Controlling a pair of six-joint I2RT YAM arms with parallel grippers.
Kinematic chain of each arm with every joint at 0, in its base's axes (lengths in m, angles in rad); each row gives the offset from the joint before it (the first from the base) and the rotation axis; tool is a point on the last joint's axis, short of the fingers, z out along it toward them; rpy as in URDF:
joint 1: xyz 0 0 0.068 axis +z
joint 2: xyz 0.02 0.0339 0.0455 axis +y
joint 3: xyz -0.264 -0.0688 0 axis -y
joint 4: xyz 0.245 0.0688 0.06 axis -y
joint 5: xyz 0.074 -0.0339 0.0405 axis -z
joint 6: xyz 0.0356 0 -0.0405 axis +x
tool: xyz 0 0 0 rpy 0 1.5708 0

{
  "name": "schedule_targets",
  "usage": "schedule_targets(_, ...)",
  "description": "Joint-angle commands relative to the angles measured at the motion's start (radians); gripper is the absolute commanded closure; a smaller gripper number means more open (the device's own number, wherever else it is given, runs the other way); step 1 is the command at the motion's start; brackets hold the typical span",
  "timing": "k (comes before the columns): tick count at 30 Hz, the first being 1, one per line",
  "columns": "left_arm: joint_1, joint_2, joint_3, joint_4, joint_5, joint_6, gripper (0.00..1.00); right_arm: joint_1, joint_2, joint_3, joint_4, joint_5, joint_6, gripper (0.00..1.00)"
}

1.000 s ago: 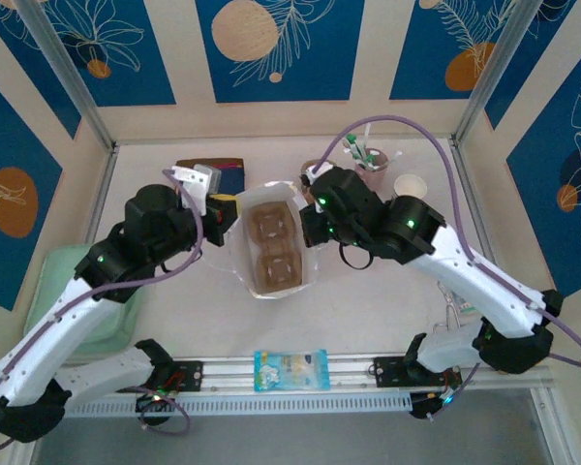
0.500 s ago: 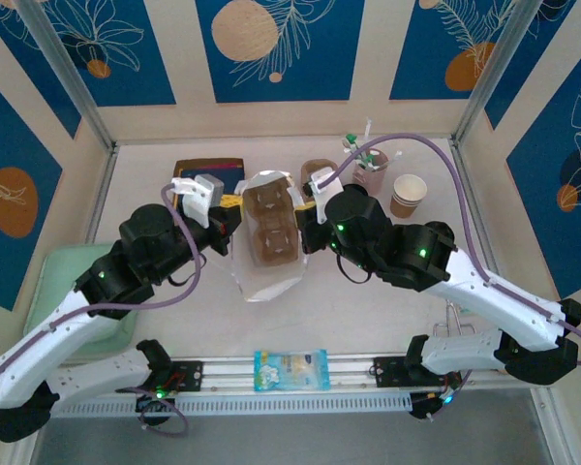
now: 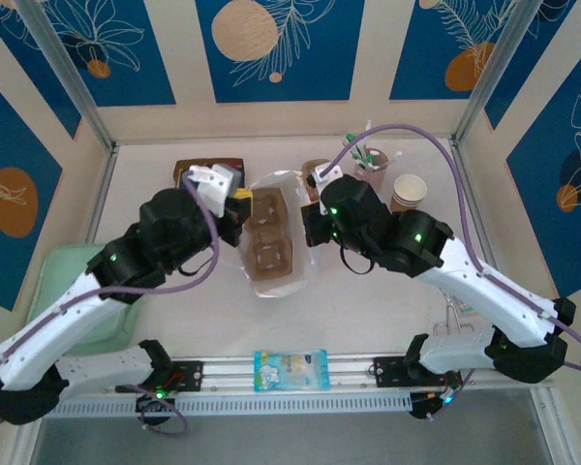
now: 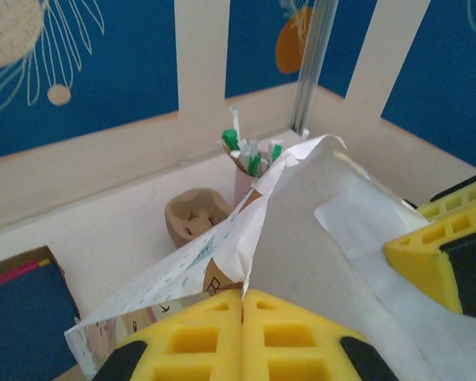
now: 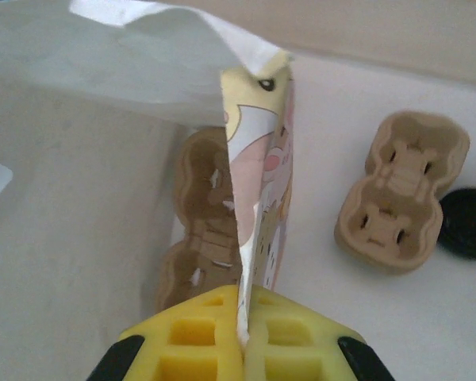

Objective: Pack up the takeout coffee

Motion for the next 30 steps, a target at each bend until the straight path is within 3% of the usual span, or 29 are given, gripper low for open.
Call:
schedule_targets(1,-0.009,0.061,0.084,-0.131,-0.017,-0.029,1.0,-0.039,0.032,0.051,-0.147,-0.161,0.068,1.0)
schedule_targets(6,0.004,0.123,0.103,-0.15,-0.019,-0.068,1.0,-0.076,0.061,0.073,-0.226,-0.207,0.097,1.0)
schedule_targets(15,0.162,0.2,0.052,-0.122,0.223,-0.21,1.0,-0.191,0.066,0.053,-0.288,-0.319,0.136,1.0)
schedule_targets(30,0.204,0.253,0.007,-0.061,0.289,-0.242,1.0,-0.253,0.092,-0.009,-0.262,-0.326,0.116,0.97)
